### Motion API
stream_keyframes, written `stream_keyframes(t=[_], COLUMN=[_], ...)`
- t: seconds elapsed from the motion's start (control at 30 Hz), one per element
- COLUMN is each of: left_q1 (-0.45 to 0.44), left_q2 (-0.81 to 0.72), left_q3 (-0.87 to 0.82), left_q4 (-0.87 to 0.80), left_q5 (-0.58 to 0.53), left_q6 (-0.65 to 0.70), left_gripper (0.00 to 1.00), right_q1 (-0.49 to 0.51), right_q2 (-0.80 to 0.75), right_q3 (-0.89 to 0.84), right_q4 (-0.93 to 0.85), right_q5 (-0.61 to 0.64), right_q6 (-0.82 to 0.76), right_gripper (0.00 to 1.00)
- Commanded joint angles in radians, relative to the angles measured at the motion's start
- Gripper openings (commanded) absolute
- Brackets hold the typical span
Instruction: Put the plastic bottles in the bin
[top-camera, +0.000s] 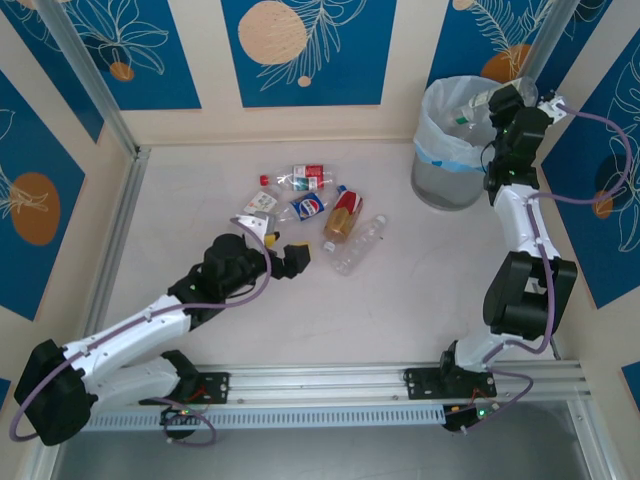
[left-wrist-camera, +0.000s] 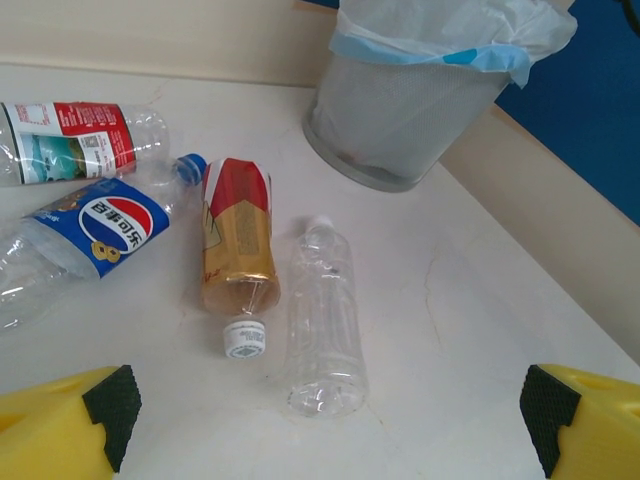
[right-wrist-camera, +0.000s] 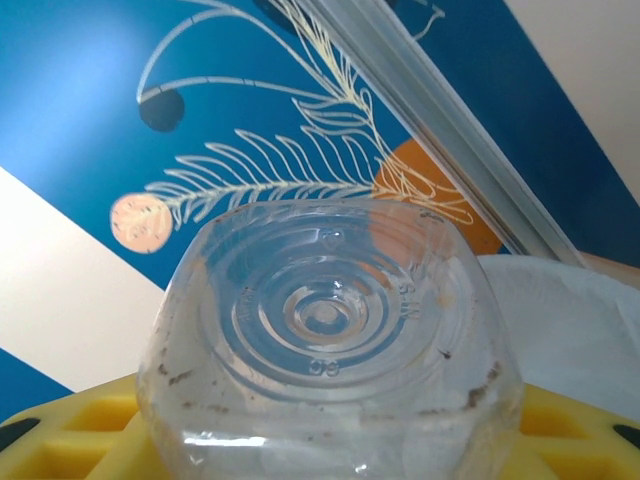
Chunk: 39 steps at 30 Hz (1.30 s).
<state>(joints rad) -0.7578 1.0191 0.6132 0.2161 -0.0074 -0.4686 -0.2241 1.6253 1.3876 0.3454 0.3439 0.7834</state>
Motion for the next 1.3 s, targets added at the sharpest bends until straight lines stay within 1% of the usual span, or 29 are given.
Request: stream_keyframes(t=[0.0,0.07,0.17,0.27,0.37,0.47,0.63,0.8,0.97,1.27], left_q1=[-0.007,-0.007,-0.008,-0.006,-0.006,-0.006,-0.006,-0.006,-0.007,-0.006], left_q2=[0.015,0.022,0.029,0.033,0.031,0.028,0.030,0.037,0.044,0.077], left_q3=[0.037,0.037,0.033,0.032,0.031,0.031,0.032,0.031,0.031,0.047], left_q4=[-0.012,-0.011,-0.003,-0.004,-0.008,-0.014,-0.017,-0.017,-0.018,-0.042], left_q5=[0.024,0.030,0.030,0.027,0.021,0.016,0.009,0.007,0.001,-0.022], left_q6=[0.017,0.013,0.005,0.002,0.004,0.005,0.007,0.004,-0.004,-0.022], left_gripper=[0.99,0.99,0.99,0.99,0.99,0.99,0.99,0.99,0.99,0.99], right_q1=[-0.003,-0.002,0.000,0.004,0.008,0.011,0.014,0.017,0.029,0.074], right_q2=[0.035,0.063,0.100,0.126,0.142,0.151,0.146,0.125,0.076,-0.076], right_q3=[0.078,0.114,0.172,0.212,0.244,0.257,0.263,0.263,0.249,0.142], right_q4=[-0.061,-0.090,-0.153,-0.207,-0.255,-0.276,-0.285,-0.288,-0.291,-0.287], right_q5=[-0.051,-0.089,-0.108,-0.108,-0.103,-0.102,-0.100,-0.104,-0.123,-0.155], right_q6=[-0.043,-0.056,-0.049,-0.047,-0.041,-0.042,-0.050,-0.055,-0.070,-0.128], right_gripper=[0.57,0.60,0.64,0.72,0.77,0.80,0.80,0.81,0.84,0.92])
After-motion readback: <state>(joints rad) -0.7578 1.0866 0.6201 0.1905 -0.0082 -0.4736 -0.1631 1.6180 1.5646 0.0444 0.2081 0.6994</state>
